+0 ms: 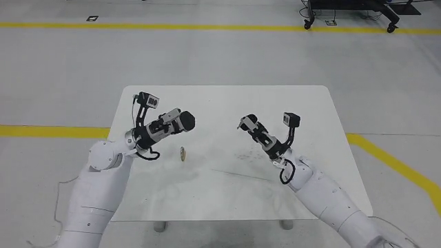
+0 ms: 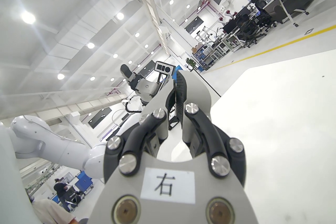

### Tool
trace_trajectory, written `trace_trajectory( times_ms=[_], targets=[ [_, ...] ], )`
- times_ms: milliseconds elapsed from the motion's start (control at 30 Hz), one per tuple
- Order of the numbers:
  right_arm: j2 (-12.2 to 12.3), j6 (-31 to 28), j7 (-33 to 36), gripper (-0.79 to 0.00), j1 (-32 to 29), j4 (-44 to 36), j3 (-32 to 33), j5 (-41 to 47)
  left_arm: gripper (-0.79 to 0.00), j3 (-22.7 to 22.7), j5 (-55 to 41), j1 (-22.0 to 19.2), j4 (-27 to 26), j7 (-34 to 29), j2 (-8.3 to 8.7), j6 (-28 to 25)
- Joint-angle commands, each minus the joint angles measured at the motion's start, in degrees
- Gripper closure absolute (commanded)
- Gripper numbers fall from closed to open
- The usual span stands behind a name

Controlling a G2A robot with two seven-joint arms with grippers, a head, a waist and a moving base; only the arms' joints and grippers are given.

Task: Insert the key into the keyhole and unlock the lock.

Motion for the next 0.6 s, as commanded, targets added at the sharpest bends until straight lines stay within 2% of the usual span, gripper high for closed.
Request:
trace_trajectory(
  times_ms=[0, 100, 267, 433, 567],
  targets=[
    [-0.1, 0.0, 0.0, 0.0, -0.2, -0.2, 0.6, 0.4, -0.785, 4.0, -3.1, -4.0, 3.2, -2.8, -0.81, 1.1],
    [-0.1, 0.0, -0.5, 0.0, -1.1, -1.3, 2.1, 0.8, -0.785, 9.0, -7.7, -8.6, 8.1, -6.3, -2.26, 2.6],
    [0.1, 0.0, -1.1, 0.0, -3.7, -4.1, 4.8, 1.0, -0.785, 14.8, -7.3, -13.9, 15.2, -5.9, -4.35, -1.2],
    [0.5, 0.0, 1.4, 0.0, -5.7, -6.2, 6.9, 1.7, -0.785, 18.2, 6.3, -15.8, 19.0, 3.4, -5.41, -12.6],
    [0.5, 0.0, 1.4, 0.0, -5.7, -6.2, 6.9, 1.7, -0.785, 19.7, 17.0, -15.6, 19.6, 10.8, -5.77, -18.2]
  ],
)
